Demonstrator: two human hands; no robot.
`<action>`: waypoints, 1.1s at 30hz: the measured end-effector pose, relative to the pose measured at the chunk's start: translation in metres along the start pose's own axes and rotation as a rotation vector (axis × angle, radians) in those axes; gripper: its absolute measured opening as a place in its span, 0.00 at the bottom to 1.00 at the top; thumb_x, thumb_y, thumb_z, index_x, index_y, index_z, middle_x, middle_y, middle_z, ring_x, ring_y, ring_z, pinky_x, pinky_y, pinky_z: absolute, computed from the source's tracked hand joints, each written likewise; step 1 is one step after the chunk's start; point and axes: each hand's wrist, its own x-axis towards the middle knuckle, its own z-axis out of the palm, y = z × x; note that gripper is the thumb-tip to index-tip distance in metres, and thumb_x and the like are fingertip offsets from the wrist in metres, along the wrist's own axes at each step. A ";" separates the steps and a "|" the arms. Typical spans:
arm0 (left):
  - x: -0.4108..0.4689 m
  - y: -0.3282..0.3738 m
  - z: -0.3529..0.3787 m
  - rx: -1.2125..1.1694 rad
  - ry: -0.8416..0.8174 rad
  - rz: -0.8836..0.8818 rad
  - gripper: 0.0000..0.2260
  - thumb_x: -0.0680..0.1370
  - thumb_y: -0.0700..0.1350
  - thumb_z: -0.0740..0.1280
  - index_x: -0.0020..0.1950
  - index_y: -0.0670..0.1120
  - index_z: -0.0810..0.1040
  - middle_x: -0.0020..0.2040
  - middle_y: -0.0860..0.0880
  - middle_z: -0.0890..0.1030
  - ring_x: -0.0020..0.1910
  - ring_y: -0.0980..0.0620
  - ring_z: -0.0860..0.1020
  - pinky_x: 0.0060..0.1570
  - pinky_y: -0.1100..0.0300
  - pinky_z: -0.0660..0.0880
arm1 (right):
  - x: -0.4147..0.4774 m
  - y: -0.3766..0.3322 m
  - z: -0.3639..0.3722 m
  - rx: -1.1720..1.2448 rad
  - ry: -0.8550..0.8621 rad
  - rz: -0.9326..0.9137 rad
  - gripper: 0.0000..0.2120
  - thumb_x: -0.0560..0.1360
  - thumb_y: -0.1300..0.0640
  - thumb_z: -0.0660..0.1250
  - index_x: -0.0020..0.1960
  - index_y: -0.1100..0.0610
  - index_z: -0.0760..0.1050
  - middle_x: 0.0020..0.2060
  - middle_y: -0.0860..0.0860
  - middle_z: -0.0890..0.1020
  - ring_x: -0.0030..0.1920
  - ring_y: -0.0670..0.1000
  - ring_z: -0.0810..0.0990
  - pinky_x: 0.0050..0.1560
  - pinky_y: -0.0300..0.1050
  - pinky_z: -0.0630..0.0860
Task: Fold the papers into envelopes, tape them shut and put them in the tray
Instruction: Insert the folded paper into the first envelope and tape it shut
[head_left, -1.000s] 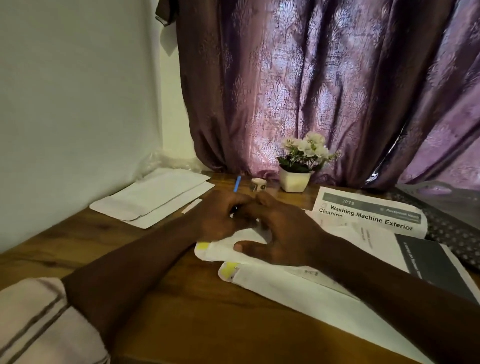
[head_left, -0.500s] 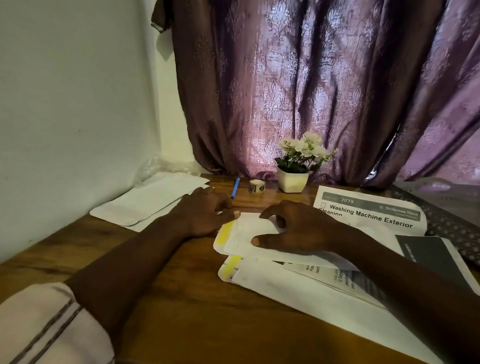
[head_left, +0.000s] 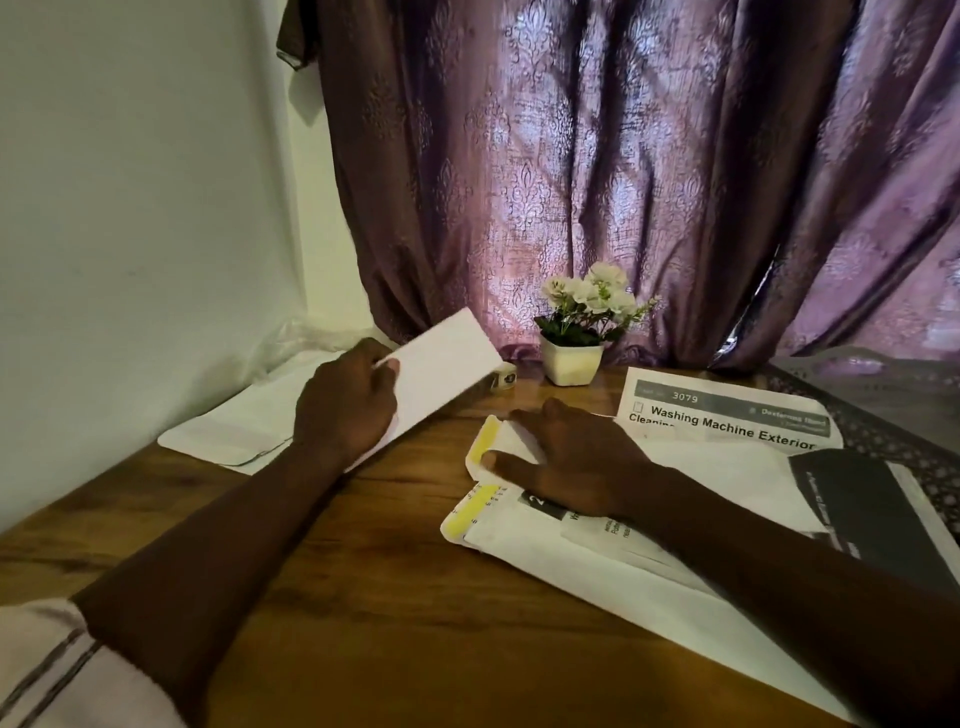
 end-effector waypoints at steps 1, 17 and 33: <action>0.001 -0.002 -0.002 -0.074 0.021 -0.005 0.12 0.84 0.48 0.61 0.60 0.42 0.78 0.55 0.41 0.84 0.53 0.38 0.81 0.52 0.50 0.75 | 0.001 -0.002 0.000 -0.012 0.003 0.021 0.44 0.71 0.19 0.49 0.79 0.41 0.61 0.73 0.53 0.71 0.71 0.57 0.73 0.67 0.59 0.73; 0.010 0.000 -0.008 0.053 -0.337 -0.098 0.16 0.70 0.65 0.74 0.49 0.55 0.87 0.59 0.53 0.84 0.59 0.48 0.79 0.60 0.45 0.77 | 0.004 -0.004 0.008 0.258 0.333 0.096 0.34 0.72 0.36 0.67 0.75 0.45 0.67 0.68 0.49 0.77 0.65 0.54 0.78 0.59 0.53 0.77; 0.041 0.016 -0.006 -0.159 -0.773 -0.048 0.17 0.69 0.61 0.77 0.50 0.51 0.89 0.57 0.51 0.83 0.59 0.48 0.79 0.62 0.51 0.75 | -0.002 -0.017 0.006 0.175 0.479 -0.089 0.31 0.78 0.48 0.68 0.78 0.47 0.62 0.49 0.50 0.84 0.49 0.53 0.83 0.48 0.48 0.81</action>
